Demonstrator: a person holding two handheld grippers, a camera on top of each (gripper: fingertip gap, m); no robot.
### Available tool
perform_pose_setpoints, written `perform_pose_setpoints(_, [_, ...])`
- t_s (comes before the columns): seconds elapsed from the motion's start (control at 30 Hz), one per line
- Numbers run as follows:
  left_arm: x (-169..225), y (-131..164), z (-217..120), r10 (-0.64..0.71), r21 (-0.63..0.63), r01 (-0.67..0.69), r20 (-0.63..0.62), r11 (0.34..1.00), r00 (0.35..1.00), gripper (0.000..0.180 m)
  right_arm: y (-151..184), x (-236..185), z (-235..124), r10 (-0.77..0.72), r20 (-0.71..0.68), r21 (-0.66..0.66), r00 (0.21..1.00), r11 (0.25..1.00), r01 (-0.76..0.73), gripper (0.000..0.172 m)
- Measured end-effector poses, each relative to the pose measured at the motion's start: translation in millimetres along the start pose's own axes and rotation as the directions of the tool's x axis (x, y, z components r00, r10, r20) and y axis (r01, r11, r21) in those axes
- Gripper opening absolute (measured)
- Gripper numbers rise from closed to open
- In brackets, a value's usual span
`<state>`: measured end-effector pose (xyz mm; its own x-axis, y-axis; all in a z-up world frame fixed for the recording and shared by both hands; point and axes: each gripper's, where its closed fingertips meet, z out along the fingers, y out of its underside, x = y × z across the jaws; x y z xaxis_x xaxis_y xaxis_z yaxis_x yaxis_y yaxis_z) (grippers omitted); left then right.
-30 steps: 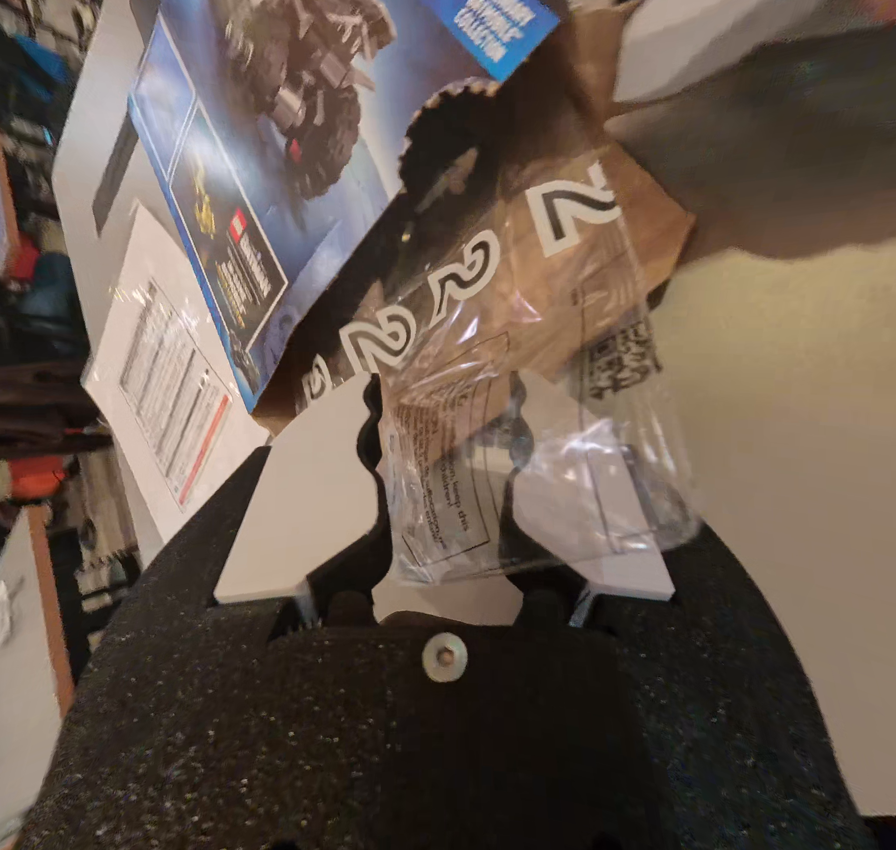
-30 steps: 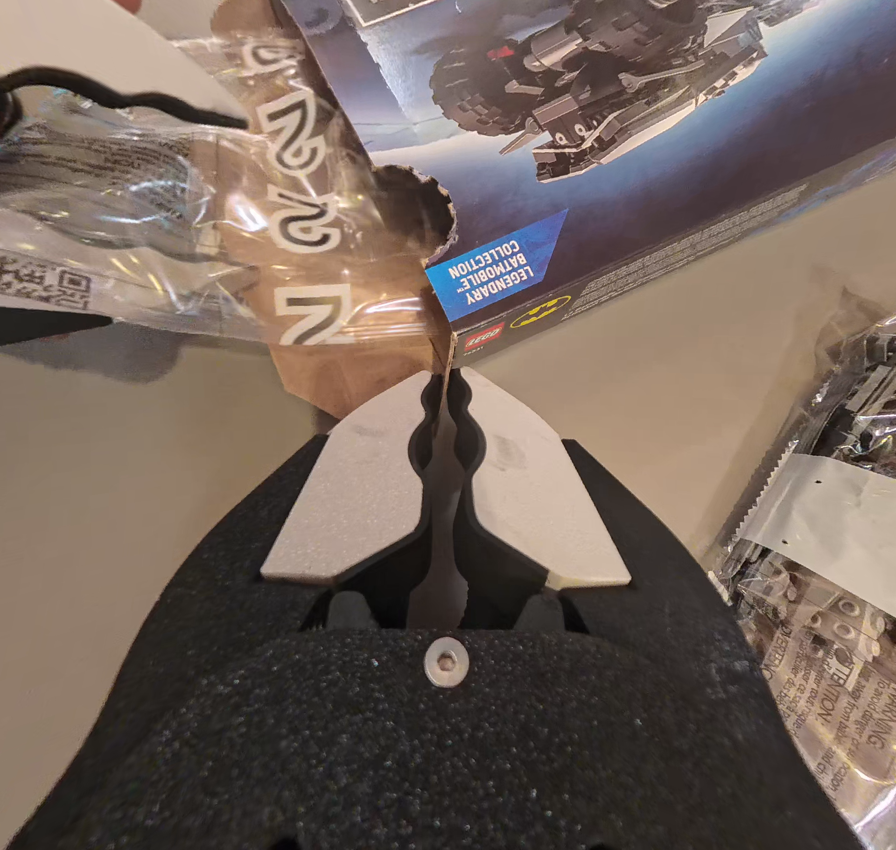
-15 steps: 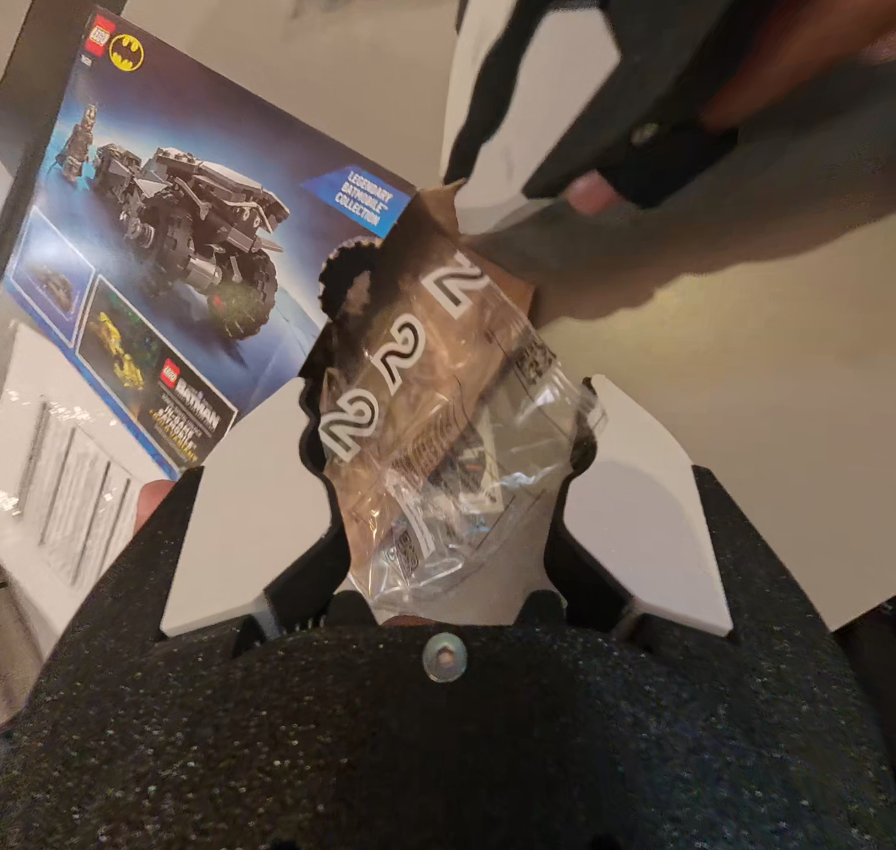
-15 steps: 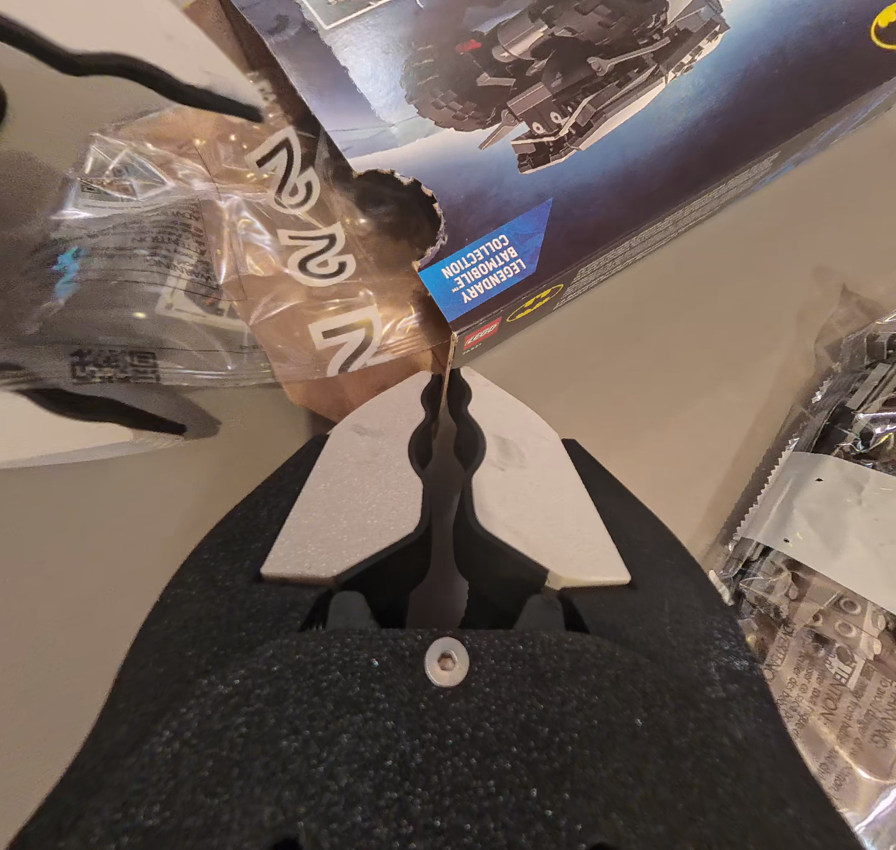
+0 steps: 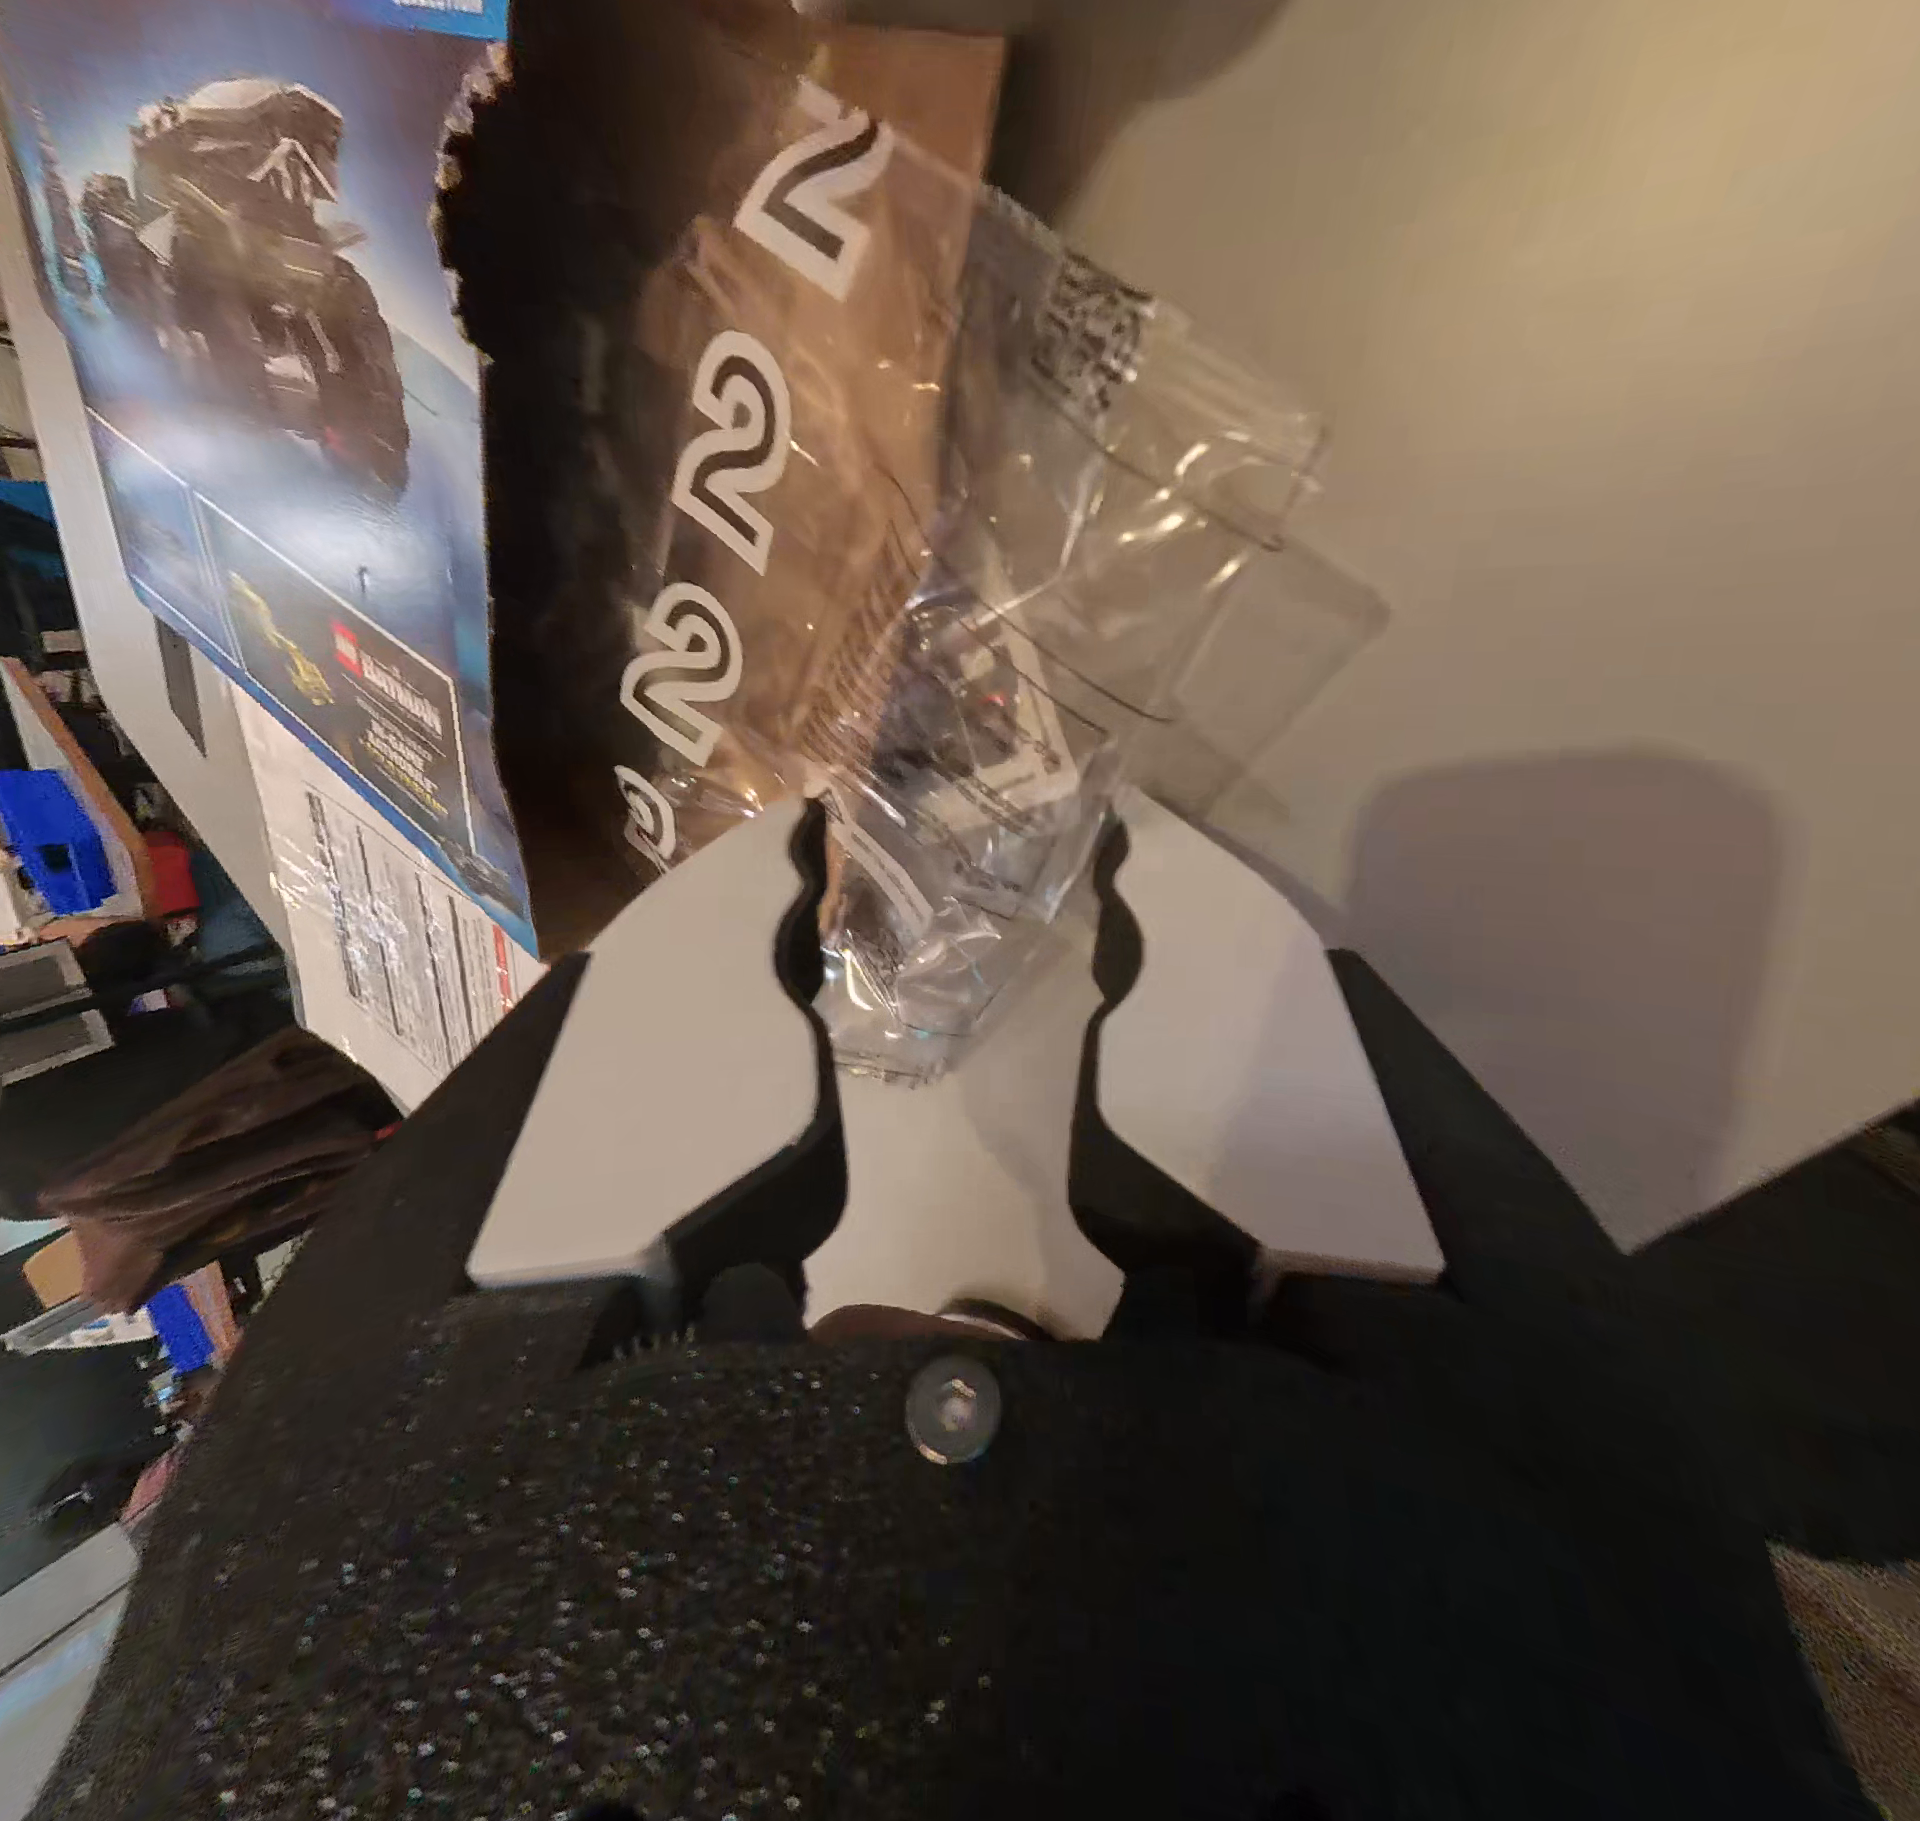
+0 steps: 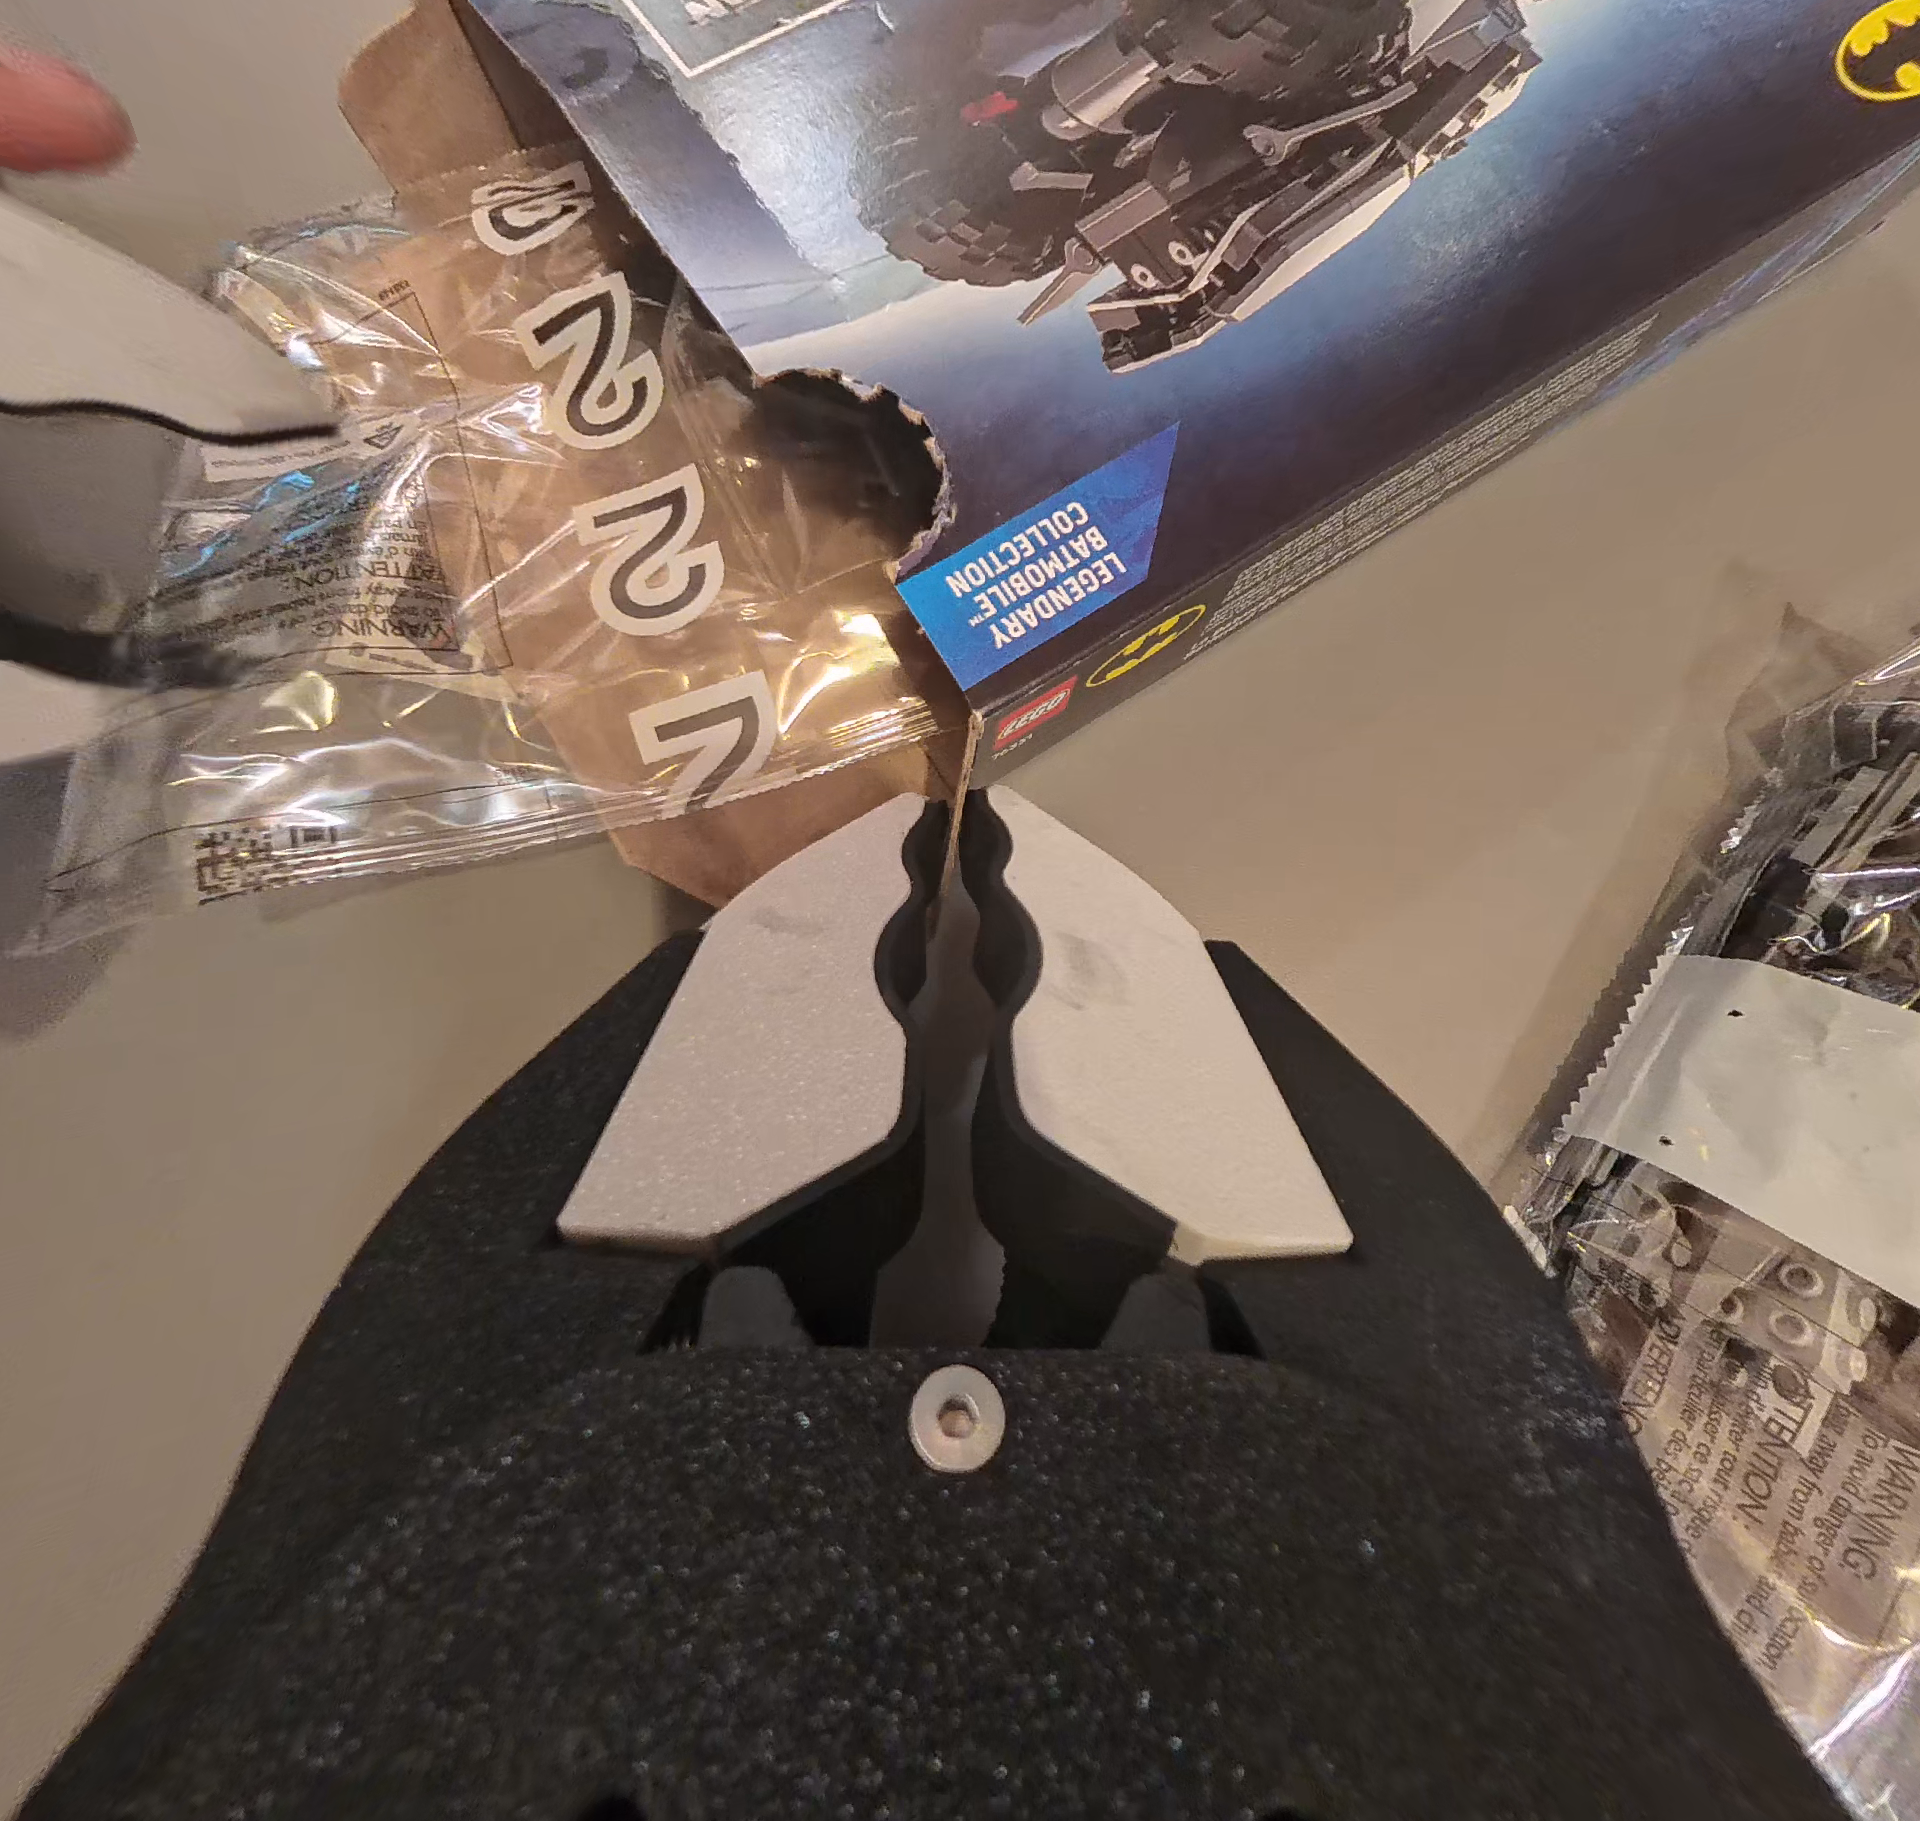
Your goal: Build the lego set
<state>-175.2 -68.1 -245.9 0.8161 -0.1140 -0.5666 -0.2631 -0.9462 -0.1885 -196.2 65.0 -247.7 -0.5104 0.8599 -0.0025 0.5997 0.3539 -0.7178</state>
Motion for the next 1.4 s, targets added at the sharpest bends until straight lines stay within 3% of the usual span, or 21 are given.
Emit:
perform_pose_setpoints(0.13, [-8.2,-16.4,-1.8,-0.034,0.085,0.033,0.015,0.996,0.999,0.013,0.1,0.2,0.1,-0.007,0.006,-0.002,1.000,1.000,0.007,0.004])
perform_pose_setpoints(0.23, [-14.2,-27.5,-3.1,-0.097,0.127,0.099,-0.020,0.987,0.995,0.006,-0.4,-0.4,1.6,-0.012,0.009,-0.003,1.000,1.000,0.012,0.004])
perform_pose_setpoints(0.43, [-39.4,-31.7,6.6,-0.109,0.027,0.109,0.002,0.994,0.994,0.002,-2.6,-3.7,1.2,-0.022,0.010,0.000,1.000,1.000,0.022,0.004])
perform_pose_setpoints(0.57, [-47.7,-40.8,16.8,-0.021,0.007,0.021,-0.061,1.000,0.998,0.003,-3.4,-5.5,0.7,-0.020,0.019,0.012,1.000,1.000,0.020,0.003])
perform_pose_setpoints(0.63, [-43.4,-41.7,28.4,0.042,0.001,-0.043,-0.118,0.999,0.992,0.008,-3.6,-5.7,-1.9,-0.016,0.020,0.020,1.000,1.000,0.015,0.003])
perform_pose_setpoints(0.7, [-39.9,-38.1,38.6,0.098,-0.020,-0.102,-0.144,0.995,0.985,0.027,-4.4,-3.3,-3.7,-0.005,0.022,0.031,1.000,1.000,0.004,0.003])
perform_pose_setpoints(0.9, [-53.7,-38.3,27.6,0.116,0.047,-0.116,-0.001,0.992,0.993,0.034,-11.4,2.8,-9.8,0.038,0.030,0.065,0.999,0.997,-0.040,0.003])
perform_pose_setpoints(1.03, [-57.3,-30.5,11.1,0.169,0.039,-0.175,0.116,0.984,0.979,0.026,-15.3,3.2,-14.2,0.055,0.036,0.085,0.998,0.995,-0.058,0.003])
perform_pose_setpoints(1.17, [-50.8,-26.3,4.4,0.206,0.040,-0.213,0.128,0.976,0.970,0.012,-16.8,1.3,-15.7,0.065,0.043,0.099,0.997,0.993,-0.069,0.003])
perform_pose_setpoints(1.4, [-56.7,-41.6,31.3,0.343,0.041,-0.353,0.153,0.935,0.927,0.004,-17.6,-0.9,-14.5,0.067,0.063,0.099,0.996,0.992,-0.073,0.004])
